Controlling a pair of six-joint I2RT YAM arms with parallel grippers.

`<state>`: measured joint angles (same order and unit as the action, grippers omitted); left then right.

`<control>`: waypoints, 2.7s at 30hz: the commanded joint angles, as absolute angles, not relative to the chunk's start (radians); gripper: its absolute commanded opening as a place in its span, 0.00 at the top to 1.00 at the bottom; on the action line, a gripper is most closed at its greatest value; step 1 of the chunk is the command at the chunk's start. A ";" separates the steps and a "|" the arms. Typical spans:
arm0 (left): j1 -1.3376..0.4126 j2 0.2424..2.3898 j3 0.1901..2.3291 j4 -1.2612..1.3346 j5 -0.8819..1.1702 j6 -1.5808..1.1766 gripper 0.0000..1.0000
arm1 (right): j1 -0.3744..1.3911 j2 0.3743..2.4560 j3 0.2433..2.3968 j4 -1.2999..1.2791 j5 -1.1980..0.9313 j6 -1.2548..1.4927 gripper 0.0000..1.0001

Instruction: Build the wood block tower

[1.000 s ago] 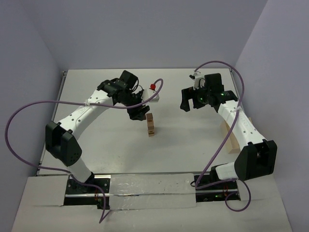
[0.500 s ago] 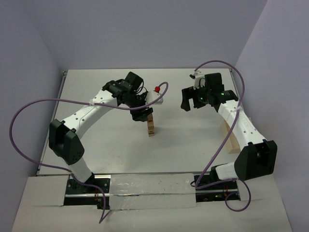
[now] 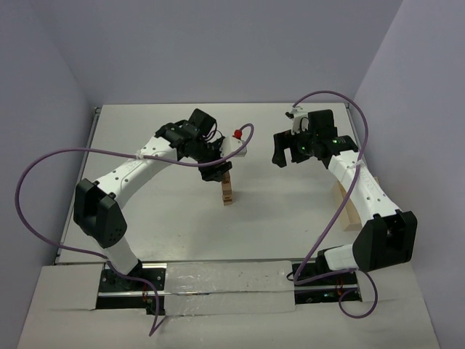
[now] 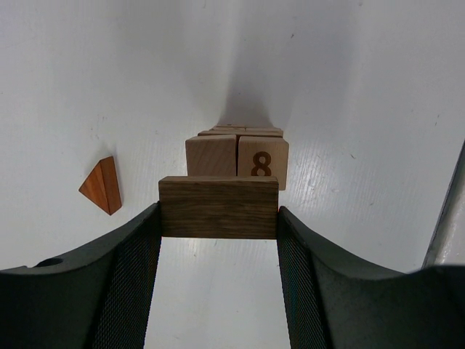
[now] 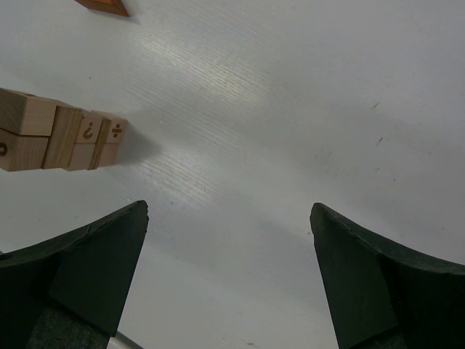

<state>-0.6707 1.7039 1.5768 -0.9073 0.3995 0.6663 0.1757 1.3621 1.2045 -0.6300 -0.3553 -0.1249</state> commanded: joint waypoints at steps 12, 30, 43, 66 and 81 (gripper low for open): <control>-0.677 1.714 1.608 -0.885 0.467 0.697 0.51 | 0.169 1.357 1.239 -0.632 -0.354 -0.132 0.00; -0.695 1.761 1.634 -0.894 0.454 0.701 0.45 | 0.170 1.356 1.233 -0.629 -0.364 -0.129 0.00; -0.703 1.784 1.650 -0.904 0.453 0.707 0.39 | 0.169 1.361 1.235 -0.630 -0.370 -0.127 0.00; -0.703 1.747 1.674 -0.940 0.437 0.717 0.01 | 0.169 1.367 1.241 -0.637 -0.377 -0.127 0.00; -0.363 1.407 1.526 -0.813 0.562 0.615 0.01 | 0.170 1.382 1.264 -0.648 -0.398 -0.119 0.00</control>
